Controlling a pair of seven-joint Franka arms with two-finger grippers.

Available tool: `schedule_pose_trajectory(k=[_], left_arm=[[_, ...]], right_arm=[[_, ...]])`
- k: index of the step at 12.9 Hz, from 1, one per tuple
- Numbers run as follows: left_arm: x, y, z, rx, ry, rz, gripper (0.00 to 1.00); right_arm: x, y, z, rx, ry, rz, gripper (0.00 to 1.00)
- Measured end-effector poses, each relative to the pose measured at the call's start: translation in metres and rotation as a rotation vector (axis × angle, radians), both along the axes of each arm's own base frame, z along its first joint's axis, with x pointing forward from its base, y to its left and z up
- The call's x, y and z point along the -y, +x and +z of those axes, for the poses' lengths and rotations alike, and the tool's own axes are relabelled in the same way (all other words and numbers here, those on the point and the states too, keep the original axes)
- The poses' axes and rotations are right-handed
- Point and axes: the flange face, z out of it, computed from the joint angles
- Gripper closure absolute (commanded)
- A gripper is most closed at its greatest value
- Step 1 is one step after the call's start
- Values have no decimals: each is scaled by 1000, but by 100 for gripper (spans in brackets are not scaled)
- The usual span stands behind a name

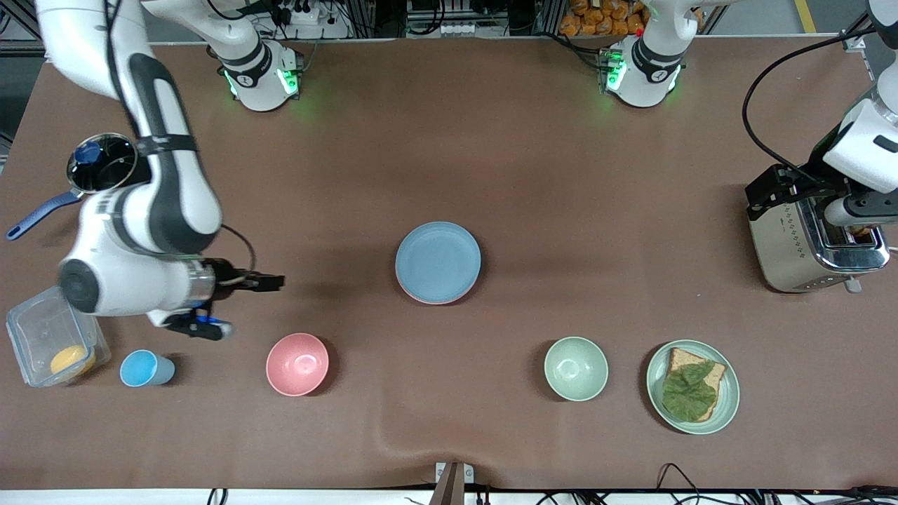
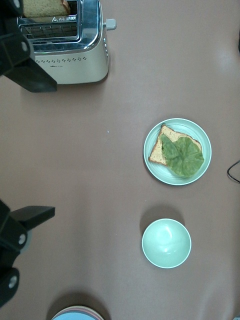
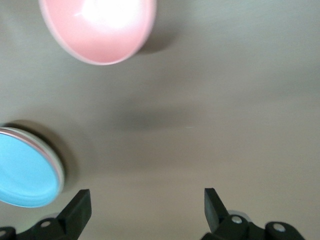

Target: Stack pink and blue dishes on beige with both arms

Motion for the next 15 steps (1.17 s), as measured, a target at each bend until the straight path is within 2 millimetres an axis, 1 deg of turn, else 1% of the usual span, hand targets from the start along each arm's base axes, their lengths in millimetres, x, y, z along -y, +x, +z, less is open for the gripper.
schedule_pose_trajectory(k=[2,3,5,6,7,8,10,11,12,14,15], left_arm=[[0,0,1,1,-1,0,0],[0,0,1,2,-1,0,0],[0,-1,1,0,-1,0,0],[0,-1,1,-2,-1,0,0],[0,-2,1,-5,0,0,0],[0,-2,1,-6,0,0,0],[1,-3,1,-16,1,-1,0],[2,-4,0,-25,2,-2,0],[2,-5,-1,-37,2,-2,0],[3,-7,-3,-56,-7,-2,0],[3,-8,-4,-62,-9,-1,0]], right_arm=[[38,-2,25,20,-27,-7,0],[55,-3,44,43,-35,-20,0],[90,-14,94,91,-89,-26,0],[102,-23,124,125,-126,-21,0],[109,-35,159,165,-160,-13,0],[111,-46,184,194,-176,-7,0],[119,-67,223,244,-199,-11,0],[125,-78,237,259,-200,-16,0],[128,-88,246,255,-198,-17,0],[123,-101,253,231,-198,-4,0],[120,-102,254,231,-210,7,0]])
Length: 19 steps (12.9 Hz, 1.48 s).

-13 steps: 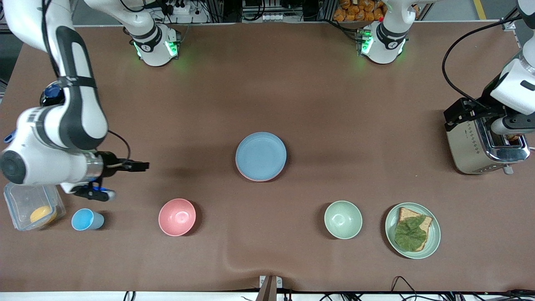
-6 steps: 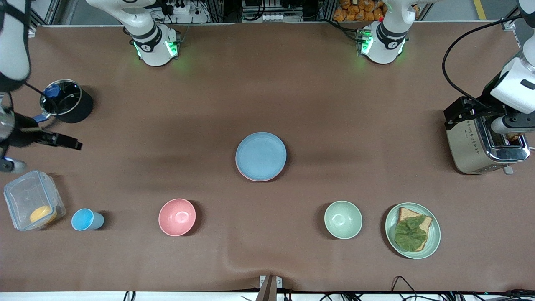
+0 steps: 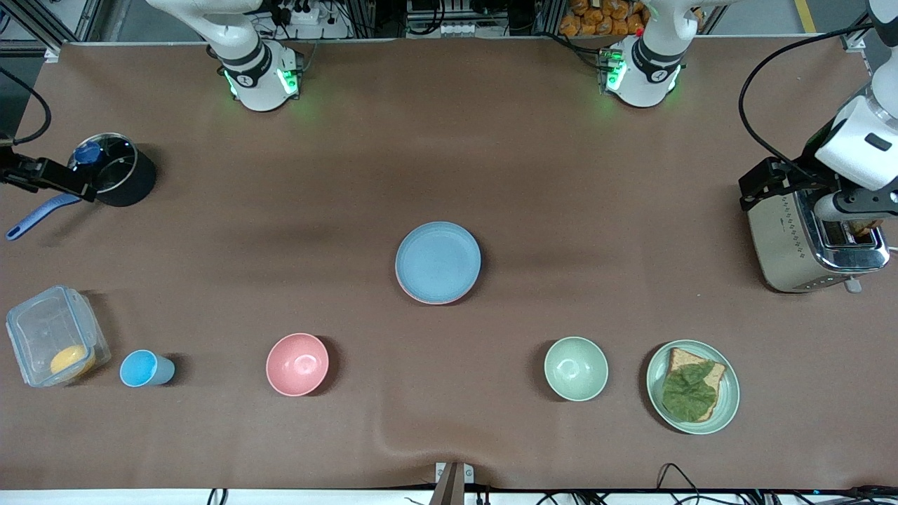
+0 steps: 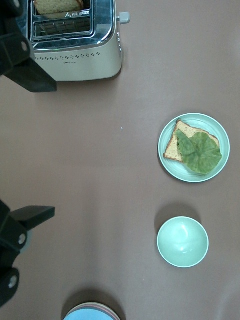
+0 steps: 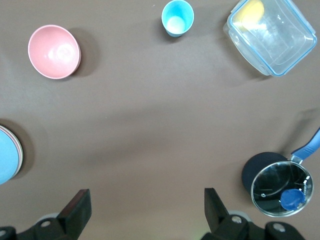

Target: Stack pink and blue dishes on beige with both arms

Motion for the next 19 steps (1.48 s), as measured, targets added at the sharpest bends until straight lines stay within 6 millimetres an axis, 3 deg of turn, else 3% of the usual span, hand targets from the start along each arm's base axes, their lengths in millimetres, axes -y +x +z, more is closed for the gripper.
schedule_pose_trajectory(k=[3,8,19], left_arm=[[0,-3,-1,-25,1,0,0],[-1,-7,18,-23,-8,4,0],[-2,-9,16,-43,-37,9,0]], right_arm=[[-6,0,3,5,-38,19,0],[-6,1,12,25,-42,21,0],[-12,1,24,52,-43,30,0]])
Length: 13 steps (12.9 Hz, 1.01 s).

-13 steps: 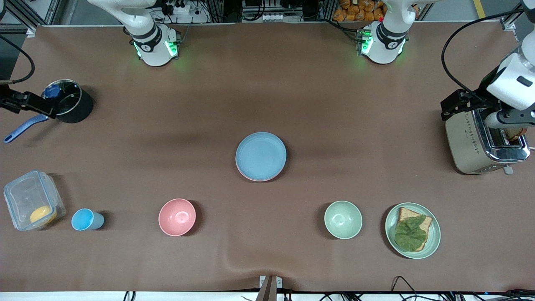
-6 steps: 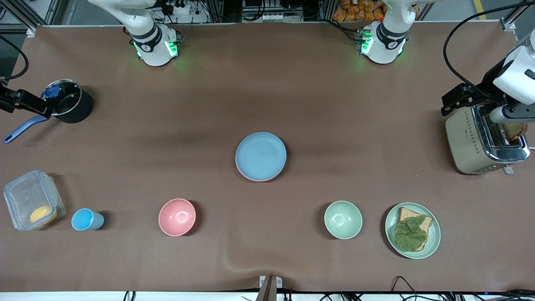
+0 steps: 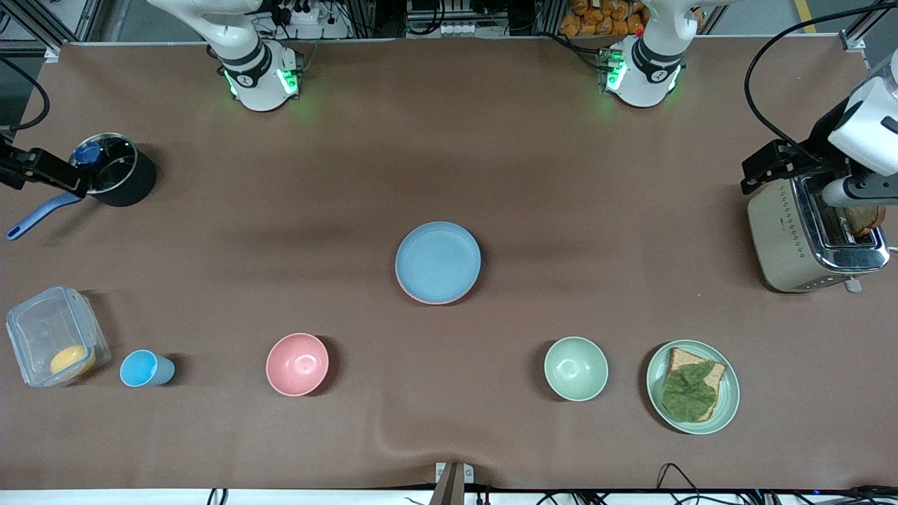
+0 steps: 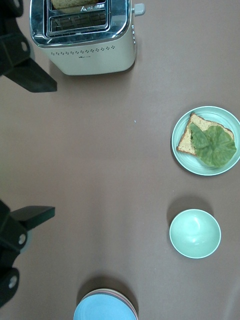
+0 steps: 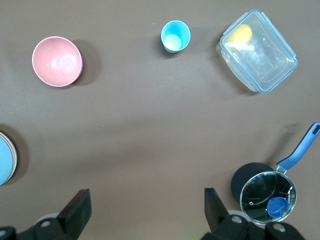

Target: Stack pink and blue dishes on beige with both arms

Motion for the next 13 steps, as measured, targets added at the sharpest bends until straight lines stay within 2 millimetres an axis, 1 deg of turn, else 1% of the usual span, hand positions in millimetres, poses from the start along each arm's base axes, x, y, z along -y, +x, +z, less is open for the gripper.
schedule_pose_trajectory(k=[5,9,13], left_arm=[[-2,-1,-1,-14,2,3,0],[-9,-2,-2,-31,4,16,0],[-9,-3,-3,-35,5,16,0]], right_arm=[[0,2,2,20,-2,0,0],[0,3,3,32,-3,1,0],[-1,4,3,34,-3,3,0]])
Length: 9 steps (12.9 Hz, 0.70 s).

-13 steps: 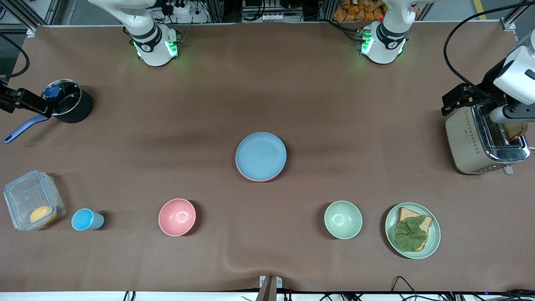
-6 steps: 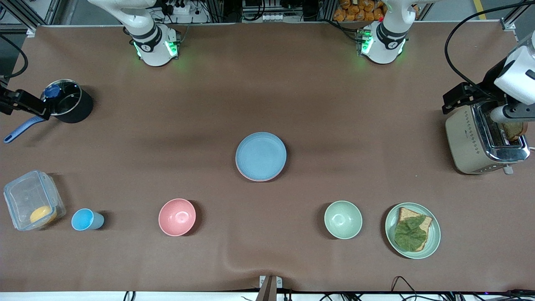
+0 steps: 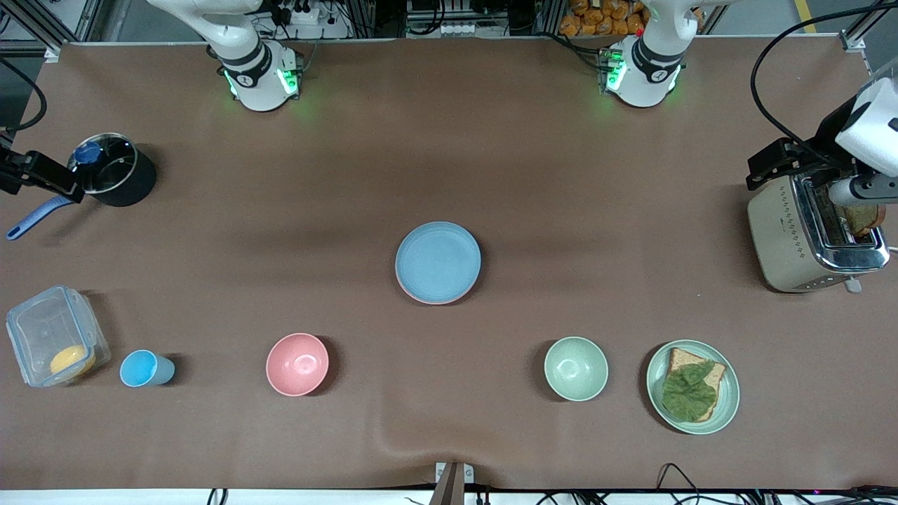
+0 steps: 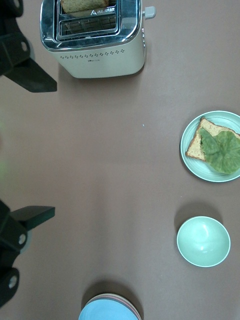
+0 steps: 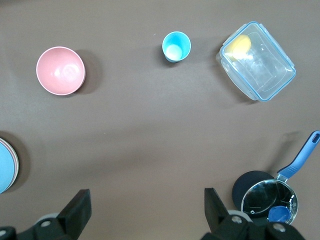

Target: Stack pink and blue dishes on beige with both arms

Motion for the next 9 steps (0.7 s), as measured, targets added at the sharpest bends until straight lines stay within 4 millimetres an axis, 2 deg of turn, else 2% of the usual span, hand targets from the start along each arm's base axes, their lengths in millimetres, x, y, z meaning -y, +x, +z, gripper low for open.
schedule_pose_trajectory(k=[9], left_arm=[[1,-1,1,-8,1,-1,0]], right_arm=[[0,0,0,0,0,0,0]])
